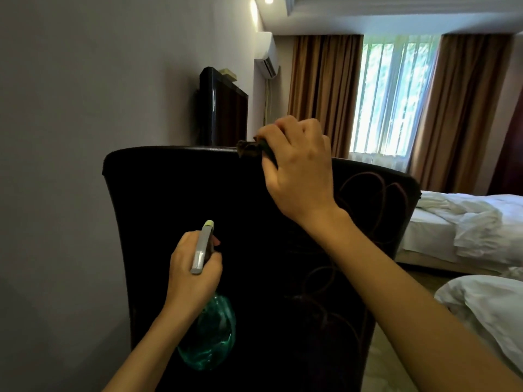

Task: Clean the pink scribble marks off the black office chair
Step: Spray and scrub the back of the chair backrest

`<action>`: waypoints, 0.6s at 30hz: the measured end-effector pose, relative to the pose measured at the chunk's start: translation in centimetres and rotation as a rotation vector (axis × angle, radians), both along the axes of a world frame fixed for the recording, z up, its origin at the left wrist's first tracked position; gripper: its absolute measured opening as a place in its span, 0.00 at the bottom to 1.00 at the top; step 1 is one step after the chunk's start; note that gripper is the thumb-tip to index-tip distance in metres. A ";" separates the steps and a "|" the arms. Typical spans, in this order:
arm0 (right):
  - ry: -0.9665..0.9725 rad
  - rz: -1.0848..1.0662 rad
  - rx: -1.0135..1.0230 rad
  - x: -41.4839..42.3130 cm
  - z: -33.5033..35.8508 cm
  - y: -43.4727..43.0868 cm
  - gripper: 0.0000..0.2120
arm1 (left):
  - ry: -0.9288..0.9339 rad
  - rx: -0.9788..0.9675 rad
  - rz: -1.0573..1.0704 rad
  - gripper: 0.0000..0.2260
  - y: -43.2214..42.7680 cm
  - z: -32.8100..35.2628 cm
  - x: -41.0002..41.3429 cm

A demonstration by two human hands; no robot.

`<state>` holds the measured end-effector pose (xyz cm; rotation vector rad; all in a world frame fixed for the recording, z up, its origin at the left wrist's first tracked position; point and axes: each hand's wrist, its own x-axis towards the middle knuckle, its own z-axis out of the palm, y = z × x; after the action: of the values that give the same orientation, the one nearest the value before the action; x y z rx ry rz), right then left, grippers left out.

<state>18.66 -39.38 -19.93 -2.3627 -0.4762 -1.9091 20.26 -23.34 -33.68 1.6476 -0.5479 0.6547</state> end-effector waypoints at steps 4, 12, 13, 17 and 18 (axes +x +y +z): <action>-0.053 -0.005 0.091 -0.9 -1.1 -4.0 0.09 | -0.009 0.036 0.013 0.16 -0.6 0.0 0.1; -0.060 -0.123 0.374 -2.2 -3.4 -13.5 0.09 | -0.076 0.098 0.032 0.20 -1.9 -0.7 -0.2; -0.049 -0.124 0.404 -2.4 -3.3 -13.9 0.09 | -0.083 0.107 0.049 0.17 -2.3 -0.8 -0.2; -0.109 -0.060 0.385 -4.1 -1.7 -12.6 0.08 | -0.100 0.131 0.055 0.16 -2.7 -1.0 -0.3; -0.159 -0.027 0.344 -4.7 -1.1 -11.5 0.08 | -0.108 0.138 0.041 0.19 -2.6 -1.1 -0.2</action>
<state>14.00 -50.87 -20.99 -2.0227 -0.1100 -2.0105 20.01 -25.91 -34.77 1.7630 -0.6513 0.7535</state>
